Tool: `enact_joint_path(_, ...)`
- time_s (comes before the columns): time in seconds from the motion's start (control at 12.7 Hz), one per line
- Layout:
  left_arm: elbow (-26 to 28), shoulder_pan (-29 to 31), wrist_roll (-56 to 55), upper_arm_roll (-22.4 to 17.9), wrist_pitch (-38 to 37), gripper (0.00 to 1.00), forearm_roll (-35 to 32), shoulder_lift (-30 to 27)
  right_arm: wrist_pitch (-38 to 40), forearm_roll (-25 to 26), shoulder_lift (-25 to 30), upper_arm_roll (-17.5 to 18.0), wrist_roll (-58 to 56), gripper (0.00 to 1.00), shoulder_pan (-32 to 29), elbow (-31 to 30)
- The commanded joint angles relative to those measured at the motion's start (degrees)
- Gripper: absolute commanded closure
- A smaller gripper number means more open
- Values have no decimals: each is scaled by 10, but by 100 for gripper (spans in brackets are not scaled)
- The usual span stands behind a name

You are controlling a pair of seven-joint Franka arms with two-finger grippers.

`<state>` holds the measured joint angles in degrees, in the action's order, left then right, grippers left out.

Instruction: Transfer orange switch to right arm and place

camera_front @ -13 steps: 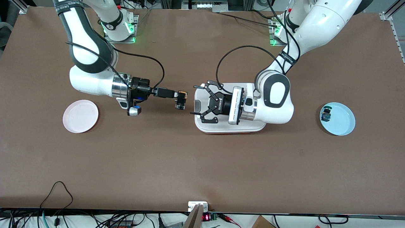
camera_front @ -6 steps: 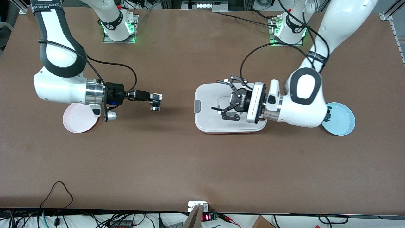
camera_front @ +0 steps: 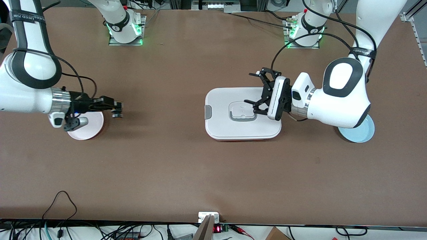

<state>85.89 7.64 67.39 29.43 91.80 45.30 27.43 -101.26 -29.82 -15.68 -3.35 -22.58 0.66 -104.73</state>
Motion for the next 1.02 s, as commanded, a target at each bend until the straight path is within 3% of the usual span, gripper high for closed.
enact_joint_path(0.0, -27, 2, -108, 0, -63, 0, -97, -5, -31, 120, -1, 8, -12, 100, -16, -1)
enact_joint_path(0.16, -40, 3, -170, 0, -110, 0, -203, -6, -73, 189, -11, 6, -5, 100, -19, -10)
enact_joint_path(0.39, -124, 3, -325, 0, -226, 0, -304, -6, -176, 257, -13, 2, -2, 100, -24, -63)
enact_joint_path(0.55, -164, 2, -420, -1, -267, 0, -349, -5, -256, 268, -22, 2, -3, 100, -31, -105)
enact_joint_path(0.79, -171, 2, -515, -1, -305, 0, -430, -24, -364, 268, -56, 0, -4, 100, -36, -153)
enact_joint_path(0.94, -163, -19, -564, -72, -288, 0, -430, -71, -383, 268, -75, -1, -9, 100, -43, -157)
